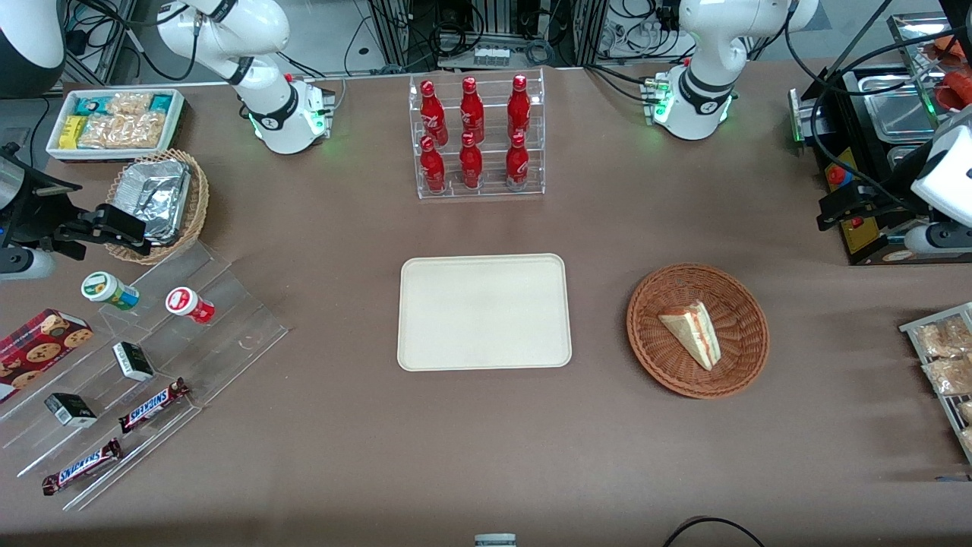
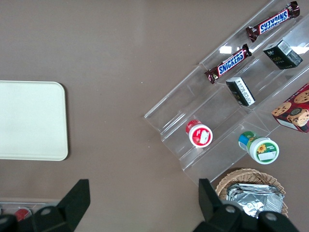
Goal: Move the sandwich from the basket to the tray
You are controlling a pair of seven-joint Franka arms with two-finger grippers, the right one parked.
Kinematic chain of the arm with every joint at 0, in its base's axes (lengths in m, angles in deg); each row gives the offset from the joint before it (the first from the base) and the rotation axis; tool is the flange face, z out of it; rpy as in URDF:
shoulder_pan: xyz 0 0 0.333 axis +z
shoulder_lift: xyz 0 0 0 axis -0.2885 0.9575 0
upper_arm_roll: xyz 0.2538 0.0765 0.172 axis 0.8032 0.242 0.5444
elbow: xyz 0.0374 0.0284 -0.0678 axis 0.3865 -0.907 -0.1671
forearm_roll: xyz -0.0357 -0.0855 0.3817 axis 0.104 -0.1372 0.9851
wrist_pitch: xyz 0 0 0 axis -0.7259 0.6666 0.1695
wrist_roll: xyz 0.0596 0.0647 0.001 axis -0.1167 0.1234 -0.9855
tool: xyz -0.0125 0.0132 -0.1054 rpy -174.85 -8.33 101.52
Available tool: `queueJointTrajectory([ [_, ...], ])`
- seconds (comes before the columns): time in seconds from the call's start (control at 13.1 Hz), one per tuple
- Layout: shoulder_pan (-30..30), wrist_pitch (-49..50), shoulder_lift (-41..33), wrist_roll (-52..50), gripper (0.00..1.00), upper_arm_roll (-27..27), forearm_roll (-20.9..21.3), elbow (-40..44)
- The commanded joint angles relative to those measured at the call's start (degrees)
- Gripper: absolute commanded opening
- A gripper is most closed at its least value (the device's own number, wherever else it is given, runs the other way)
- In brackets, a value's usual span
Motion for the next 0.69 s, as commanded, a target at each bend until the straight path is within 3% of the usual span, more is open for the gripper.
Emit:
queueJointTrajectory([
  [0.0,0.54,-3.33,2.11,-5.09,1.00,-0.57,0.52,-1.77],
  [0.31,-1.29,-16.77,3.17,-23.98,1.00,-0.92,0.43,-11.00],
  [0.61,-2.96,-30.30,5.46,-35.69,1.00,-0.92,-0.19,-19.25],
])
